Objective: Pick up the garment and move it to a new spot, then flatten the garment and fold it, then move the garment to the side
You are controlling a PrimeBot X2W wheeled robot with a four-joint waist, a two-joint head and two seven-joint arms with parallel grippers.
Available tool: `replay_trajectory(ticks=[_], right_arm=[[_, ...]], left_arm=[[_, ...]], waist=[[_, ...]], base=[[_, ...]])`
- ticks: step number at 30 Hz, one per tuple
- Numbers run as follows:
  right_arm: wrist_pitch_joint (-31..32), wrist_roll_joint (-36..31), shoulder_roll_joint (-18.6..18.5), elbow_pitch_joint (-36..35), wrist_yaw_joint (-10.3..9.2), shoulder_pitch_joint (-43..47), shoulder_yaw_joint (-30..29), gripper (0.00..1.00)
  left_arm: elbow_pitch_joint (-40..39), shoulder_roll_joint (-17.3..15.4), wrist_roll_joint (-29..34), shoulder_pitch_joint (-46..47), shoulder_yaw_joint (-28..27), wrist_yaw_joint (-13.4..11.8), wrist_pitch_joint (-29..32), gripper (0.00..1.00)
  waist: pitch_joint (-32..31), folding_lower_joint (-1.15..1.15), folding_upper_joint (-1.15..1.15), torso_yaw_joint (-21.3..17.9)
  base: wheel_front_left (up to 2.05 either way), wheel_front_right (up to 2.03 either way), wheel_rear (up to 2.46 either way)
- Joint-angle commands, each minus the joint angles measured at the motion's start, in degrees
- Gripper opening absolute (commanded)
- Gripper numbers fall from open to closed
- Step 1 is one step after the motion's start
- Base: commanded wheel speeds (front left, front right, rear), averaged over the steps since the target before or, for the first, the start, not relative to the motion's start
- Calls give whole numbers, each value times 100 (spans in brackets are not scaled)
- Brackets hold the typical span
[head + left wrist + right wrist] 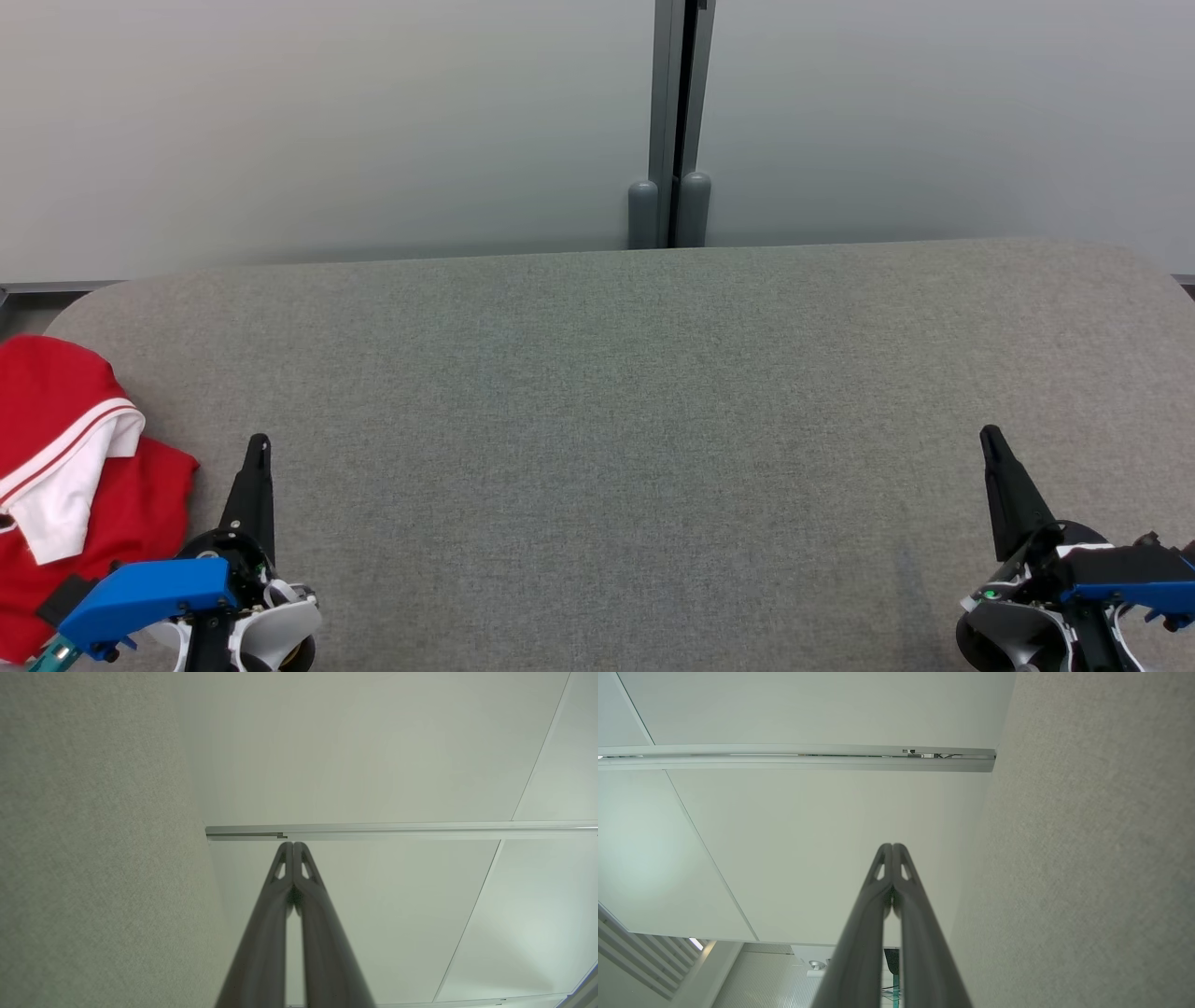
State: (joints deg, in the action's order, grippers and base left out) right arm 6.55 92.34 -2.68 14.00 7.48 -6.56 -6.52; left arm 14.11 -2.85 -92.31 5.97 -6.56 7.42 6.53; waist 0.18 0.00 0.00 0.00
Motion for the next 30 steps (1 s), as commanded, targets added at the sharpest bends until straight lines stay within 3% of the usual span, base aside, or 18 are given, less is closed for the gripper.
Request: replay_trajectory(ticks=[1, 30], right_arm=[[16, 17, -38, -20, 2, 73, -11, 0], [16, 17, -39, -20, 2, 73, -11, 0]], left_arm=[[-30, -5, -21, 52, -5, 24, 20, 0], [-30, -5, -21, 52, -4, 24, 20, 0]], waist=[[0, 0, 0, 0], [0, 0, 0, 0]], base=[[0, 0, 0], [0, 0, 0]])
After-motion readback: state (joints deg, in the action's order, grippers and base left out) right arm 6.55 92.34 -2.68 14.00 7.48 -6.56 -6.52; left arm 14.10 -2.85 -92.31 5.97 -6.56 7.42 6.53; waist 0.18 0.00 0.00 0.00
